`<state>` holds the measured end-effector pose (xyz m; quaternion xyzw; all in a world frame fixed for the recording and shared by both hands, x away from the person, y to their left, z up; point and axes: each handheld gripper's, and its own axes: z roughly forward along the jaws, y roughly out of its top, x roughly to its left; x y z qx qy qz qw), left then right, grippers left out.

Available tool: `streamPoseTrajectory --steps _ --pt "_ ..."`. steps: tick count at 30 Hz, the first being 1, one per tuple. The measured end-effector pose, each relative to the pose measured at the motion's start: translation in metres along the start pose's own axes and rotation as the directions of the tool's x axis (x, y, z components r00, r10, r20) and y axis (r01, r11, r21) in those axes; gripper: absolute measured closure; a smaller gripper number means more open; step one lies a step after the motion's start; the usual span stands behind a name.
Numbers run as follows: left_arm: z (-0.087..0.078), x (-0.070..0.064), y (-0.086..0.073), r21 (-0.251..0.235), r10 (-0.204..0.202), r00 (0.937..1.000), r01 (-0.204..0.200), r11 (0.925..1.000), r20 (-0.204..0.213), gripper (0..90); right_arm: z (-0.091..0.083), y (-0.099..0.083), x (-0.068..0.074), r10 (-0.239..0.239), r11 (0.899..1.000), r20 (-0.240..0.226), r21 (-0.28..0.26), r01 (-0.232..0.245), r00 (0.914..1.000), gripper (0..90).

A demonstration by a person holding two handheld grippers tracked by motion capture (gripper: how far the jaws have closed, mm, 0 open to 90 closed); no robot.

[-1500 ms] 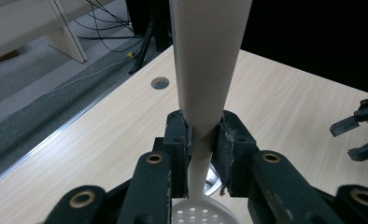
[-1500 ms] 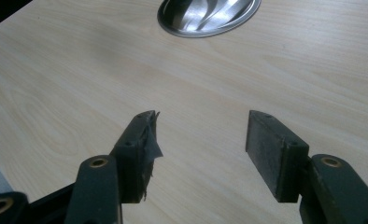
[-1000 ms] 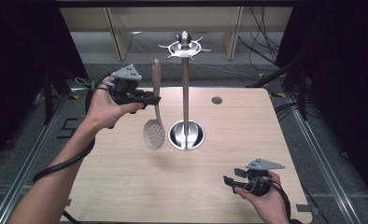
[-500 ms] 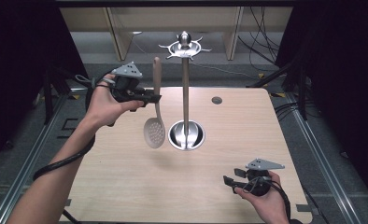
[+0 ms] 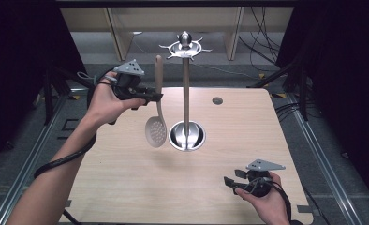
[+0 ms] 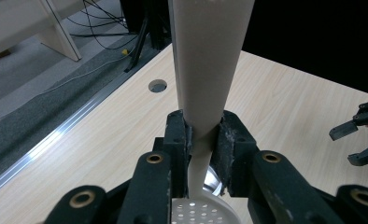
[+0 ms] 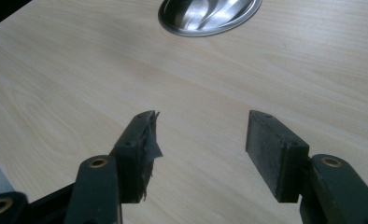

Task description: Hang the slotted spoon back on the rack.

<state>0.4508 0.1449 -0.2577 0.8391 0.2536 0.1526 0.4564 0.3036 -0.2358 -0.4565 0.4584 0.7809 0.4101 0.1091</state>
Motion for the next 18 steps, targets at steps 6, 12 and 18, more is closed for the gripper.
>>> streamPoseTrajectory --steps 6,12,18 --pt "0.0015 -0.0006 0.0018 0.002 0.000 1.0000 0.000 1.0000 0.005 74.8 0.0001 -0.0002 -0.0001 -0.003 1.000 0.002 -0.001 0.003 1.0000 43.7" --pt "0.0032 0.0004 0.0038 0.005 -0.003 1.0000 0.003 1.0000 0.005 74.8 0.0000 0.0000 0.0000 0.000 1.000 -0.001 0.001 0.000 1.0000 43.7" --pt "0.0048 -0.0004 0.0056 0.008 -0.003 1.0000 0.003 1.0000 0.005 74.8 0.0001 -0.0002 0.0000 -0.003 1.000 -0.001 -0.001 0.003 1.0000 43.7"
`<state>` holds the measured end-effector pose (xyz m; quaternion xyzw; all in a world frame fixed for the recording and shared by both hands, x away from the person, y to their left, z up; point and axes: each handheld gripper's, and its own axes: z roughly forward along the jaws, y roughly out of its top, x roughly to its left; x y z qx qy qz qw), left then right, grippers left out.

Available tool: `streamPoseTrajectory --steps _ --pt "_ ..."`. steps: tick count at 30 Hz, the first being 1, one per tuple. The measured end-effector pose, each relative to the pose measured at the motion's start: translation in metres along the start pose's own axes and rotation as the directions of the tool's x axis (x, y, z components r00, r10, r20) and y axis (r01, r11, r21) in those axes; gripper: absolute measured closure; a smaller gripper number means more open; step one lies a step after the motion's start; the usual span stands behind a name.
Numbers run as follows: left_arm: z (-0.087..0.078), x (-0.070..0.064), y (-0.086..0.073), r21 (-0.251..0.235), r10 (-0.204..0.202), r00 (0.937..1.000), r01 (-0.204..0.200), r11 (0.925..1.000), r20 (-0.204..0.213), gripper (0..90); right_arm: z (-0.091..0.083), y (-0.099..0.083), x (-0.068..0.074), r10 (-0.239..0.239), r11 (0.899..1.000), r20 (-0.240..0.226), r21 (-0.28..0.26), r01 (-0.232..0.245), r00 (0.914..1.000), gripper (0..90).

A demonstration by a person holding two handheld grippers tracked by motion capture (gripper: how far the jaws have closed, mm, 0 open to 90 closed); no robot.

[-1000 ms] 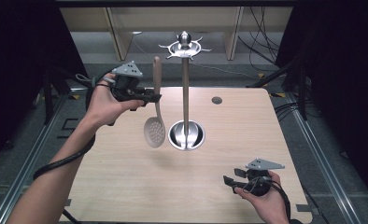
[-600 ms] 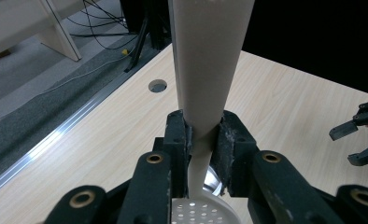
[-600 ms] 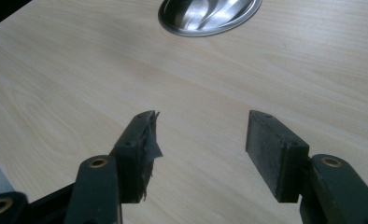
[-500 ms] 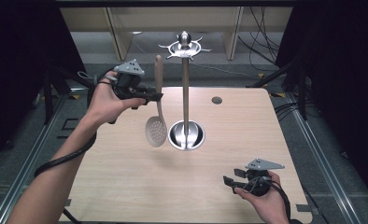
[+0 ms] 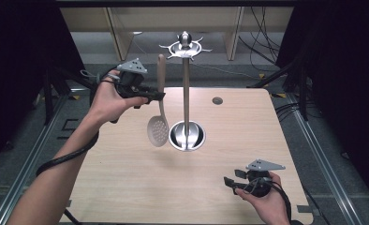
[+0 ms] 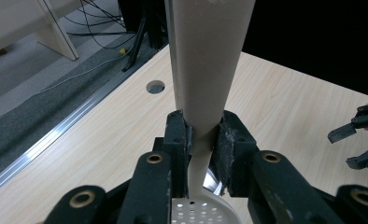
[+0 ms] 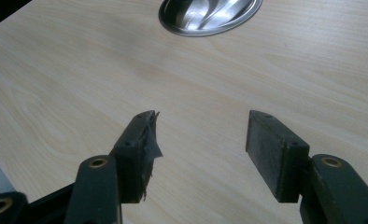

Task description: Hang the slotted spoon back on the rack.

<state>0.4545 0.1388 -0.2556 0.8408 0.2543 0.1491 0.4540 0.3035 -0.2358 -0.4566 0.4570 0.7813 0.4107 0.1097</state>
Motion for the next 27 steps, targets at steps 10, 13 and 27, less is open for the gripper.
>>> streamPoseTrajectory --steps 10,13,27 --pt "0.0026 0.0007 0.0019 0.004 -0.001 1.0000 0.001 1.0000 0.002 74.7 0.0000 0.0000 -0.0001 -0.001 1.000 -0.001 -0.001 0.001 1.0000 43.7" --pt "0.0029 0.0009 0.0027 0.013 0.008 1.0000 -0.008 0.9999 0.004 74.8 -0.0001 0.0000 0.0000 0.000 1.000 0.002 0.000 0.000 1.0000 43.7" --pt "0.0069 0.0001 0.0048 0.008 -0.004 0.9999 0.004 1.0000 0.010 74.7 -0.0003 0.0000 0.0001 -0.003 1.000 -0.003 0.007 0.003 1.0000 43.6"
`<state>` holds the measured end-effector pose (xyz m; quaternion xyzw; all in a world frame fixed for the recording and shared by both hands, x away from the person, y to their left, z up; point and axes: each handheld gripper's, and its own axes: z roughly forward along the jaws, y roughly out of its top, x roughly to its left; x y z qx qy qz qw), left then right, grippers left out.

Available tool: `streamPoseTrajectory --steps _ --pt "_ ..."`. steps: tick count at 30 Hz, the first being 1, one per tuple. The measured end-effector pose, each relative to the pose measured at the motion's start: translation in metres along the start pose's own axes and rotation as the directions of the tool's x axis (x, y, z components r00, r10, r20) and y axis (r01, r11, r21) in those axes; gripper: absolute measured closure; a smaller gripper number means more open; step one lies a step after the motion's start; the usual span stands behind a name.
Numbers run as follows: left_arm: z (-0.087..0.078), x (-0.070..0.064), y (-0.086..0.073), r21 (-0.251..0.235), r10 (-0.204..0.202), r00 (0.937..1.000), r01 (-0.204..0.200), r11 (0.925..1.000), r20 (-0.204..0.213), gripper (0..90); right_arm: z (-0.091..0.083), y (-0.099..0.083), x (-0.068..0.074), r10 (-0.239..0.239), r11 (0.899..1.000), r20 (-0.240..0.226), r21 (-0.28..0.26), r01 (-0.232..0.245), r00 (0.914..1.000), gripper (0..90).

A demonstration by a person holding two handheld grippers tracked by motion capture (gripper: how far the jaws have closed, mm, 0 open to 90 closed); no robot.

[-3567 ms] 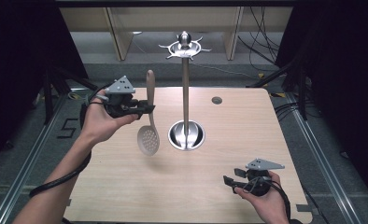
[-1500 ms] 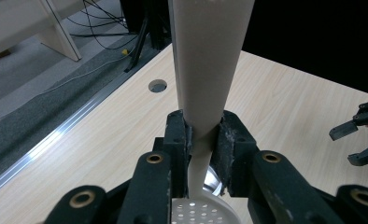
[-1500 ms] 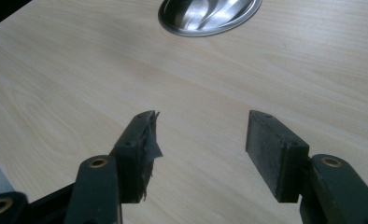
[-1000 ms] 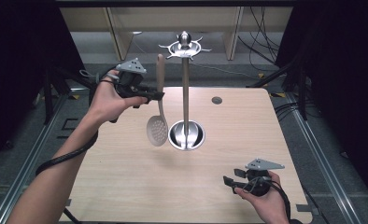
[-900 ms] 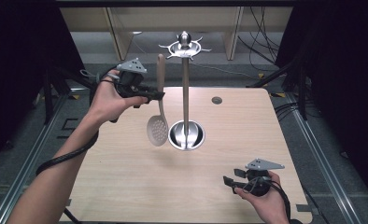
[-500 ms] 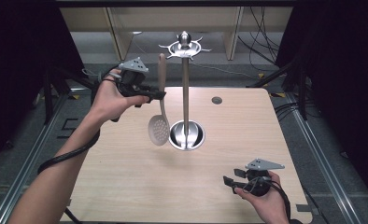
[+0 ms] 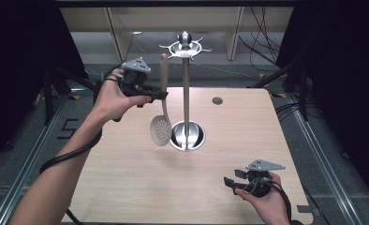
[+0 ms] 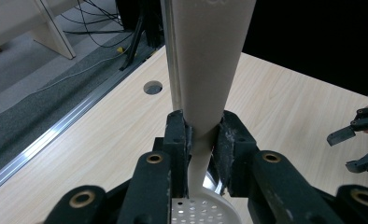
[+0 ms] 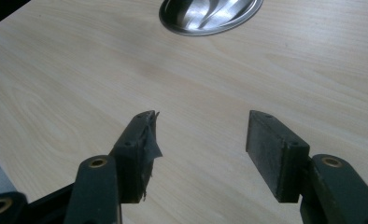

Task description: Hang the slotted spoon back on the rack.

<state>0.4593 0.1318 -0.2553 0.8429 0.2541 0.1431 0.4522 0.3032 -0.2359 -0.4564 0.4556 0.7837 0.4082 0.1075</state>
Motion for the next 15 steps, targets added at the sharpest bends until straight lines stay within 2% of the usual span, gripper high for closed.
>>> streamPoseTrajectory --steps 4,5,8,10,12,15 --pt "0.0006 0.0003 0.0009 0.002 0.004 1.0000 -0.004 1.0000 -0.002 74.7 0.0000 0.0000 0.0000 0.000 1.000 0.003 0.000 0.000 1.0000 43.6" --pt "0.0009 0.0004 0.0010 0.003 0.005 1.0000 -0.005 1.0000 -0.001 74.7 0.0007 0.0000 0.0003 0.007 1.000 -0.011 0.000 -0.007 0.9999 43.6" --pt "0.0016 0.0003 0.0014 0.005 0.004 1.0000 -0.004 1.0000 0.001 74.7 0.0008 -0.0001 -0.0004 -0.006 1.000 0.005 -0.003 0.006 1.0000 43.6" --pt "0.0013 0.0009 0.0019 0.015 0.014 0.9999 -0.014 0.9998 0.003 74.7 0.0005 0.0001 0.0003 0.001 1.000 0.011 0.001 -0.001 0.9999 43.6" --pt "0.0024 0.0001 0.0017 0.007 0.004 1.0000 -0.004 1.0000 0.005 74.8 0.0002 -0.0002 0.0020 0.031 0.999 -0.012 0.009 -0.031 0.9995 43.6" --pt "0.0040 0.0001 0.0005 0.011 0.004 1.0000 -0.004 0.9999 0.006 74.7 0.0003 0.0000 0.0001 0.004 1.000 0.001 0.004 -0.004 1.0000 43.5"
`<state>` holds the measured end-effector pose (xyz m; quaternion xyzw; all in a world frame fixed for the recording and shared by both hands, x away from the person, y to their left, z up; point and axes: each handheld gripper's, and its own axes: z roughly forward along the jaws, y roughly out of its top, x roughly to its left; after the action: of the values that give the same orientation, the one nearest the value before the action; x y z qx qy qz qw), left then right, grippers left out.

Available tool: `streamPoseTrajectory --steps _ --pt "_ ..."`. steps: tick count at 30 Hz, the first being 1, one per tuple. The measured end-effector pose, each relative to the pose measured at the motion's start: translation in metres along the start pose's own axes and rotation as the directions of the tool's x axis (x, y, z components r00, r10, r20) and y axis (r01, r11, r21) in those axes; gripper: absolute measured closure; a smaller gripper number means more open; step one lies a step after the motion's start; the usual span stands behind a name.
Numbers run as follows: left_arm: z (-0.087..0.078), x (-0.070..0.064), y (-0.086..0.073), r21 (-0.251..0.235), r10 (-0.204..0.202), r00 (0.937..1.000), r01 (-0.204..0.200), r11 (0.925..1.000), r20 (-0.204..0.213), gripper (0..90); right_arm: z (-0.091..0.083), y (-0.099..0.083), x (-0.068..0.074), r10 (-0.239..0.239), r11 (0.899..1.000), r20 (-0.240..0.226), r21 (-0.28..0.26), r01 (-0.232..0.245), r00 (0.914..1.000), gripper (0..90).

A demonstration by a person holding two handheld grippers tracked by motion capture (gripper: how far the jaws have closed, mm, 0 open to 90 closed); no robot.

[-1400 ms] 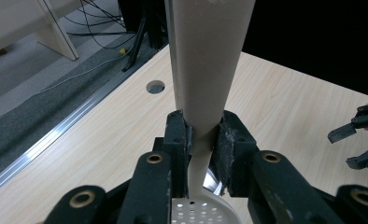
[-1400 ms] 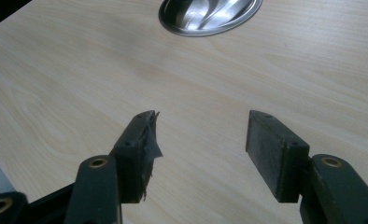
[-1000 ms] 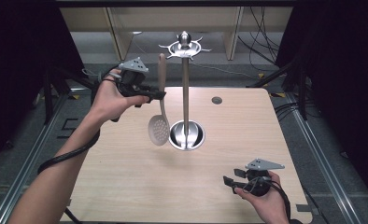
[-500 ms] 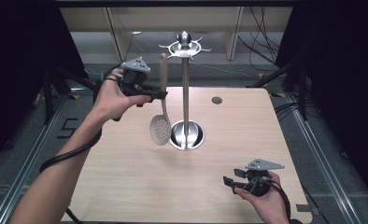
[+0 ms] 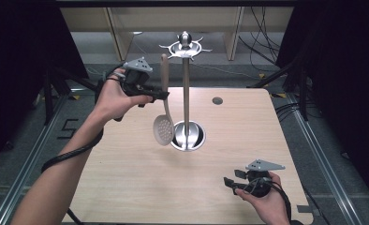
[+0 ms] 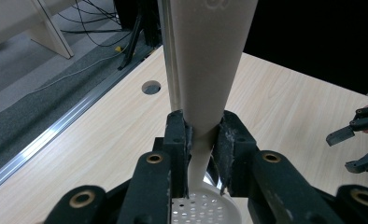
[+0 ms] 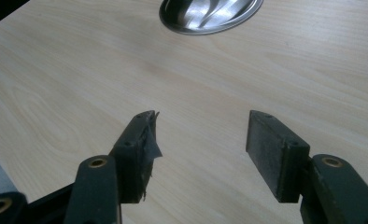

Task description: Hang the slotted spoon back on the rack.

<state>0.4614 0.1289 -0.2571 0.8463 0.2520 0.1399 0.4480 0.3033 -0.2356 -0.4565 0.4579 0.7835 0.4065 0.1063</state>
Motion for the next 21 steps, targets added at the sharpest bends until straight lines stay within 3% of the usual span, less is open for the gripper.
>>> streamPoseTrajectory --steps 2,10,18,19,21 --pt "0.0011 0.0004 -0.0008 0.003 0.000 1.0000 0.000 1.0000 0.001 74.8 0.0010 -0.0002 0.0002 0.006 1.000 -0.015 0.001 -0.006 0.9999 43.5" --pt "0.0014 0.0014 0.0011 0.018 0.014 0.9999 -0.014 0.9997 0.008 74.8 0.0012 -0.0002 0.0001 0.003 1.000 -0.012 0.000 -0.003 0.9999 43.4" --pt "0.0048 0.0006 0.0022 0.007 0.002 0.9998 -0.002 1.0000 0.018 74.8 0.0009 -0.0002 0.0002 0.001 1.000 -0.002 0.001 -0.001 1.0000 43.4" --pt "0.0049 0.0004 0.0020 0.008 0.004 0.9999 -0.004 1.0000 0.013 74.7 0.0021 -0.0008 0.0027 0.041 0.999 -0.030 0.002 -0.041 0.9987 43.4" --pt "0.0055 0.0002 0.0016 0.009 0.001 0.9999 -0.001 1.0000 0.017 74.7 0.0020 -0.0008 0.0021 0.033 0.999 -0.021 -0.003 -0.033 0.9992 43.4"
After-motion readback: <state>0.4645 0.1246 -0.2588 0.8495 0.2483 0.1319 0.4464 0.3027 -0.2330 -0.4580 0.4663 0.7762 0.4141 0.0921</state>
